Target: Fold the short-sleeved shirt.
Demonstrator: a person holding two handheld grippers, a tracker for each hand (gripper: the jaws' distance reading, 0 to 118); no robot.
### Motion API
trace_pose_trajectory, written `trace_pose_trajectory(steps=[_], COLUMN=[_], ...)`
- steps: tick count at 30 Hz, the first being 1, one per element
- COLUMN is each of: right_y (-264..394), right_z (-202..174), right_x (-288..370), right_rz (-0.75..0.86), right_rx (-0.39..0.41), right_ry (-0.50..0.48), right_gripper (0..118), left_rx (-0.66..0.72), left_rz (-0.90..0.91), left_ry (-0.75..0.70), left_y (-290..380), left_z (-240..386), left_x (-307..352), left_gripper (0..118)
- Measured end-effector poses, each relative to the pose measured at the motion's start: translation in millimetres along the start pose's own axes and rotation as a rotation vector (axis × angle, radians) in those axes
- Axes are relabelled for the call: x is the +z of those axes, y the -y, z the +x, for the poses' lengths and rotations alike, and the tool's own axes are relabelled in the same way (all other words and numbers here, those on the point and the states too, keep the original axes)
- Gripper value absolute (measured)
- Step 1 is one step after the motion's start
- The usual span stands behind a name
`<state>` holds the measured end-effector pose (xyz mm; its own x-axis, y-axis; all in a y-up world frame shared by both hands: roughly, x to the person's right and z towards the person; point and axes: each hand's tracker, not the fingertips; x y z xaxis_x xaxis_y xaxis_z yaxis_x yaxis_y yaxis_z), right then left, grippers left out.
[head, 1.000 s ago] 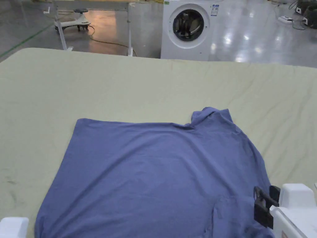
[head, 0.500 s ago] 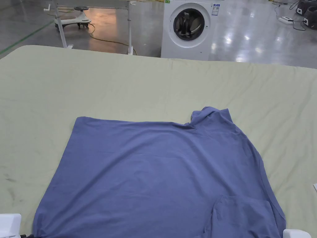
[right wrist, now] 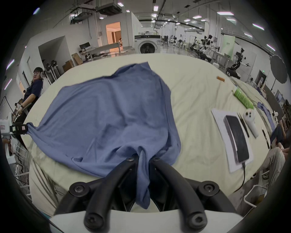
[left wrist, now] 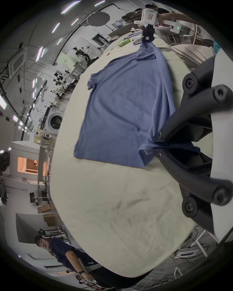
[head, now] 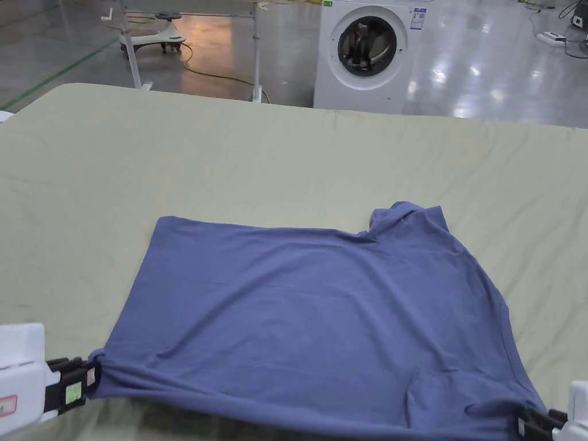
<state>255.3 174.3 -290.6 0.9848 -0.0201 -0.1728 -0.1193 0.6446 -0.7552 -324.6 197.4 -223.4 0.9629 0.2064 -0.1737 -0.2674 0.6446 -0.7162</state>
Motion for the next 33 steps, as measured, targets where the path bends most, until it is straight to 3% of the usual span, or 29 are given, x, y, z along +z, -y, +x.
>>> trace_pose_trajectory(steps=[12,24,29,32,33], right_y=[-103,-125,-123,-122,-122], right_z=[5,11,7,-2,-4], right_x=[-81,-173,-174,-153,-143], right_rz=[0.029,-0.089,-0.059,0.038,0.093], right_rx=[0.001,-0.023,-0.006,0.032,0.03], right_ry=[0.028,0.05,0.076,0.129,0.119], right_gripper=[9,10,21,54,62], left_rx=[0.001,0.018,0.025,0.0,-0.006], left_rz=[0.023,-0.083,-0.087,-0.05,-0.018], left_ry=[-0.017,-0.052,-0.056,-0.07,-0.063], left_y=[-83,-101,-98,-99,-99], left_z=[1,6,10,16,18], left_x=[-82,-157,-162,-150,-143], left_gripper=[2,2,5,19,31])
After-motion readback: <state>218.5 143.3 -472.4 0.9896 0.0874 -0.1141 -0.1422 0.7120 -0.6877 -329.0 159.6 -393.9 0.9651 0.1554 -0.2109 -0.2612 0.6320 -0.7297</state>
